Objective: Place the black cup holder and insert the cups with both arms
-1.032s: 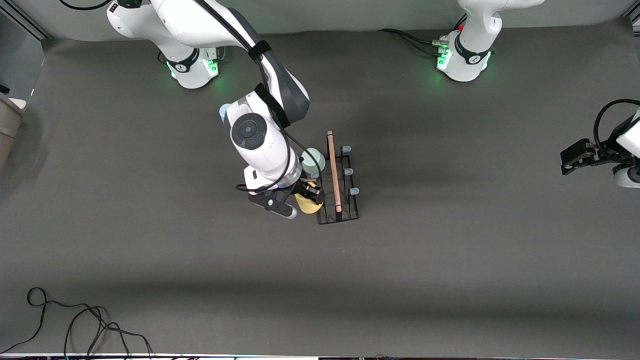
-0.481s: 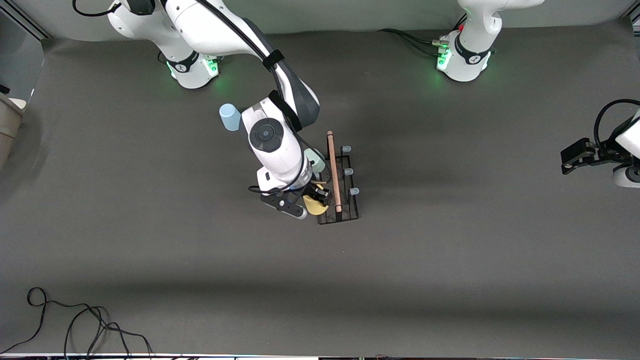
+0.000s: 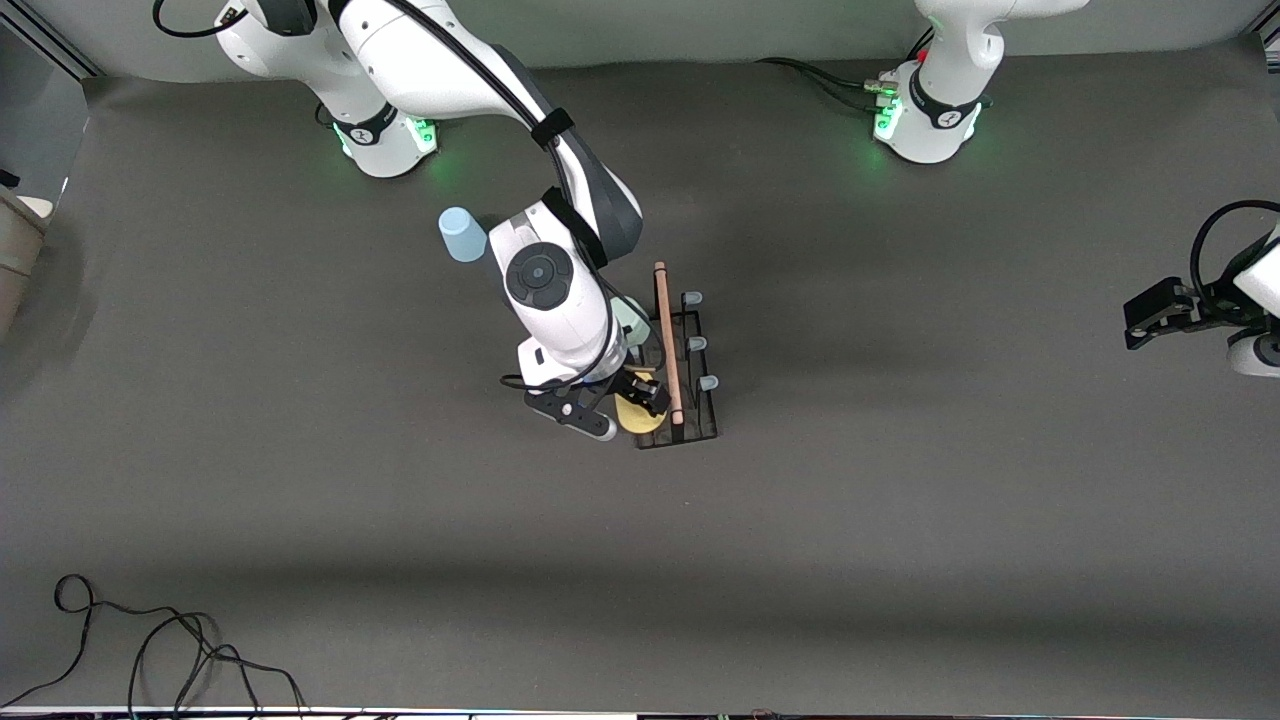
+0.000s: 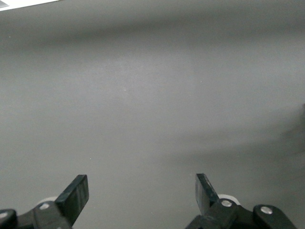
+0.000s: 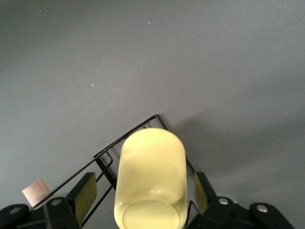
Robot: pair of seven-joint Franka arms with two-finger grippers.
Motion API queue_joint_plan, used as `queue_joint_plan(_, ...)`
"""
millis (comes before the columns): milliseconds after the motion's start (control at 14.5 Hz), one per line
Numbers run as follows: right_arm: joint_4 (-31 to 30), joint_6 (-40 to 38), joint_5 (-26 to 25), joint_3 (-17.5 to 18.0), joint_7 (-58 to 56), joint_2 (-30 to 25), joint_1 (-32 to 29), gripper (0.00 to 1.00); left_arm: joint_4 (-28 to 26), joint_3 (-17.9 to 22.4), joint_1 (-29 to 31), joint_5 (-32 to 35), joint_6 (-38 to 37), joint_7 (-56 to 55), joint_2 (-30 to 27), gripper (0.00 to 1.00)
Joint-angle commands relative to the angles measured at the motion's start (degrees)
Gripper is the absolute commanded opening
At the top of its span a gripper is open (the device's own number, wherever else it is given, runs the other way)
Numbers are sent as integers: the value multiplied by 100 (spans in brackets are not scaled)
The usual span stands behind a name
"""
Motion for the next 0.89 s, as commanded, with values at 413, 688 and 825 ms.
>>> queue_joint_plan(413, 166, -1337, -373, -580, -611, -819, -202, 92, 113, 6, 11, 20, -147, 84, 19, 100)
queue_joint_plan(688, 157, -2638, -381, -1222, -1410, -1601, -220, 92, 113, 6, 11, 20, -138, 84, 19, 100)
queue_joint_plan(825, 166, -3271, -373, -1556, -1850, -1927, -220, 94, 113, 6, 11, 20, -130, 84, 19, 100)
